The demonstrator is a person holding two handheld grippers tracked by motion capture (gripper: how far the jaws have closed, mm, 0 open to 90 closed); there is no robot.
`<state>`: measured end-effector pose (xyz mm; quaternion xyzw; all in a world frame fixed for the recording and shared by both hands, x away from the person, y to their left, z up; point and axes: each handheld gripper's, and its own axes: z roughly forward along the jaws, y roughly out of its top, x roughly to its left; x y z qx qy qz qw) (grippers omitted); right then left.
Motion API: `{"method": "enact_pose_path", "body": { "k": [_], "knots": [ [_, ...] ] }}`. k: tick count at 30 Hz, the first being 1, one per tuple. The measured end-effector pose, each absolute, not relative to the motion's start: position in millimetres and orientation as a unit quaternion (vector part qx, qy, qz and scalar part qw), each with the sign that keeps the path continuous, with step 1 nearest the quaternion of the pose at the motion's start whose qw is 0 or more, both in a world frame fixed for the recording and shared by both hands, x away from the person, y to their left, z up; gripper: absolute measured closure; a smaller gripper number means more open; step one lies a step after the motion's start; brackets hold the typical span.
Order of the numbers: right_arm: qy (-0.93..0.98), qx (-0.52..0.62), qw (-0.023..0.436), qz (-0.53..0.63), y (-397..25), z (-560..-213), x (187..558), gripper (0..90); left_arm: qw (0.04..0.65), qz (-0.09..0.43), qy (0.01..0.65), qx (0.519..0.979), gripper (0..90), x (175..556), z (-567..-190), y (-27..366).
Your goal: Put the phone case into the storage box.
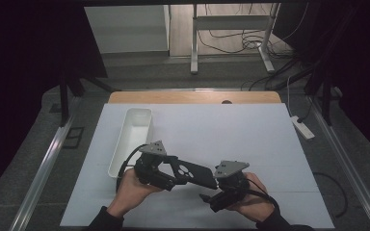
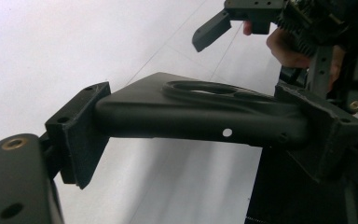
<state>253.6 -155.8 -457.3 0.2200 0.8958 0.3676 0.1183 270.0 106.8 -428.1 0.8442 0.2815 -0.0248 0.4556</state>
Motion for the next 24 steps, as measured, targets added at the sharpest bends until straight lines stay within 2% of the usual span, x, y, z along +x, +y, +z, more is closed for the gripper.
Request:
{"method": "enact_pose_path", "body": {
  "k": [2,8,17,18,24],
  "knots": [
    [0.896,0.220,0.127,0.364,-153,-459,253,0.4,0.456,-0.028,0.283,0.843,15.5,270,-428,106],
    [0.900,0.214,0.156,0.345,-148,-461,254,10.7,0.461,-0.035,0.292,0.837,15.4,271,-427,106],
    [0.898,0.195,0.208,0.337,-144,-463,252,35.1,0.458,-0.033,0.302,0.836,15.2,271,-424,101],
    [0.898,0.195,0.208,0.337,-144,-463,252,35.1,0.457,-0.034,0.303,0.835,15.2,271,-424,101],
    [0.892,0.185,0.249,0.328,-141,-465,247,47.9,0.458,-0.038,0.321,0.828,15.1,273,-423,100]
  ]
}}
